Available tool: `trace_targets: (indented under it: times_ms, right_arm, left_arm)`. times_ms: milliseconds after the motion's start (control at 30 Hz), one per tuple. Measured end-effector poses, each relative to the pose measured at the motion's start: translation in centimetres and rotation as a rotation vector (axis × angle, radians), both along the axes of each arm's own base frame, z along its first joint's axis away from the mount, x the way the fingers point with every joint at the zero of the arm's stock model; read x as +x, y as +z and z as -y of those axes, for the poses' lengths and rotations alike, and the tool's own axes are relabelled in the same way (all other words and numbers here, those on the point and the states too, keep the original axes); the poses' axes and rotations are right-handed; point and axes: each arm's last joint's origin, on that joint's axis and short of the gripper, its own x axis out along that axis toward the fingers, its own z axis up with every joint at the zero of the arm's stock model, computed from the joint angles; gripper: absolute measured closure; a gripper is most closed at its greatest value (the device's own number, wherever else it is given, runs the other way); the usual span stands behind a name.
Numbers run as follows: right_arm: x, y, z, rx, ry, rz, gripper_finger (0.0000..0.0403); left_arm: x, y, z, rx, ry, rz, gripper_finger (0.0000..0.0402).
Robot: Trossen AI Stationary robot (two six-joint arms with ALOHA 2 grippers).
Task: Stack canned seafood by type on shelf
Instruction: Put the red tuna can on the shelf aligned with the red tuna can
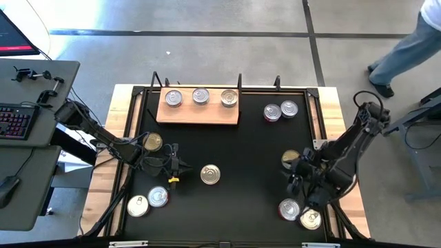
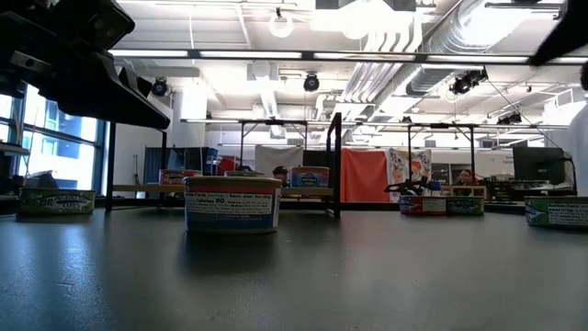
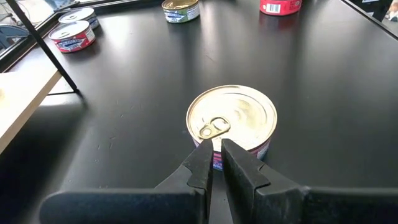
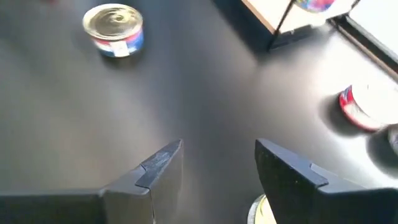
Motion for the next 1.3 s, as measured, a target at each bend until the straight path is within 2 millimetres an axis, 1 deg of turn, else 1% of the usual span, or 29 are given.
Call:
trace_targets:
  times_ms: [100,233,333,400,500,700,867,1000,1133,1233,1300]
  right_arm:
    - [-0.4,-2.6,1.7,0.034,-0.07,0.033,0.0211]
    - [-0.2,-5.5,4.0,0.04,-0.174,0.16,0.0211]
    - [0.4,-6.6,5.7,-0.034,-0.251,0.259,0.0211]
    - [1.0,-7.1,6.6,-0.053,-0.299,0.276,0.0211]
    - [2.0,-7.3,8.1,-0.077,-0.328,0.203,0.0211]
    - [3.7,-7.4,10.9,-0.082,-0.328,0.063,0.0211]
    - [4.4,-7.3,12.4,-0.051,-0.318,0.012,0.0207]
    - [5.1,-7.1,12.7,0.013,-0.283,0.038,0.0197]
    - [6.2,-6.4,12.1,0.045,-0.136,0.1,0.019]
    - [6.9,-5.9,11.5,0.062,-0.036,0.155,0.019]
    - [7.1,-5.6,11.2,0.06,-0.002,0.185,0.019]
  left_arm:
    - [0.0,0.0,0.0,0.0,0.0,0.0,0.0378]
    - [0.0,0.0,0.0,0.0,0.0,0.0,0.0378]
    - [0.0,0.0,0.0,0.0,0.0,0.0,0.0378]
    - [0.0,0.0,0.0,0.001,0.003,0.002,0.0378]
    - [0.0,0.0,-0.1,0.009,0.022,0.009,0.0378]
    - [0.1,0.1,-0.3,0.008,0.046,0.013,0.0378]
    - [0.2,0.1,-0.5,0.005,0.056,0.014,0.0378]
    - [0.3,0.3,-0.4,0.005,0.067,0.043,0.0378]
    - [0.6,1.2,-0.4,0.012,0.128,0.005,0.0372]
    - [0.6,2.3,-0.5,0.023,0.242,-0.12,0.0365]
    - [0.1,2.8,-0.9,0.029,0.353,-0.233,0.0361]
